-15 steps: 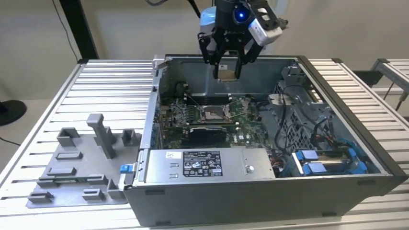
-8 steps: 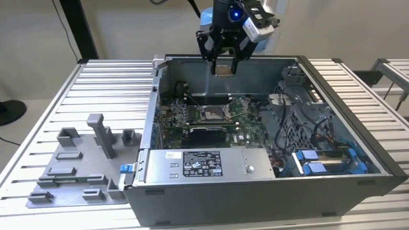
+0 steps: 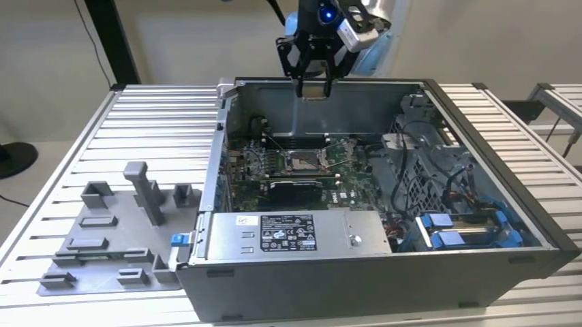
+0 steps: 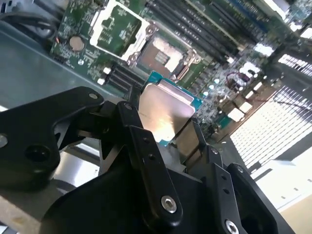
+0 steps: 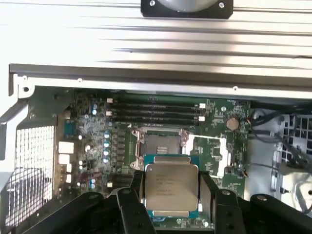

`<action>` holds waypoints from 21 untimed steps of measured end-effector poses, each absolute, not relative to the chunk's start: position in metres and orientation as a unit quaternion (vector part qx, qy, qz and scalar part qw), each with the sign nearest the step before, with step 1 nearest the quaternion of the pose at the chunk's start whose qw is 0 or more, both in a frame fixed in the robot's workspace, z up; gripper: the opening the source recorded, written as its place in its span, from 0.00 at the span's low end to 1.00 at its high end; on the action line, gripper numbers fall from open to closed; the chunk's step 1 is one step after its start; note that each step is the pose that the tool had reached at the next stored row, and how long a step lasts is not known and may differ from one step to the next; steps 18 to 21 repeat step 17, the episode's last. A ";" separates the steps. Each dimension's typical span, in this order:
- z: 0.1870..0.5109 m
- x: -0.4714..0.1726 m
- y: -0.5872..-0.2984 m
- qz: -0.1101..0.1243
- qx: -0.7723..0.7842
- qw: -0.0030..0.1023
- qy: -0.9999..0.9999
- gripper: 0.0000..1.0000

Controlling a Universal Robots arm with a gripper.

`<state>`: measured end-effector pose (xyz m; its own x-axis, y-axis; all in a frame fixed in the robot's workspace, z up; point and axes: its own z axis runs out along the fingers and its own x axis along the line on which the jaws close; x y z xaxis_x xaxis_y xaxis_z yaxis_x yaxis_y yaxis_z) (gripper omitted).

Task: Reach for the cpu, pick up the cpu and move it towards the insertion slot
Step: 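Pick up the cpu and move it towards the insertion slot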

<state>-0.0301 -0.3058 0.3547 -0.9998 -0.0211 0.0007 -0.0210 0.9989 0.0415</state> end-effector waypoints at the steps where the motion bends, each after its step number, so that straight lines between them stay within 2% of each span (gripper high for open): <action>1: 0.355 -0.030 -0.302 -0.021 0.011 0.001 -1.000 0.00; 5: 0.354 -0.032 -0.294 -0.021 0.010 0.001 -1.000 0.00; 21: 0.354 -0.032 -0.294 -0.021 0.010 0.001 -1.000 0.00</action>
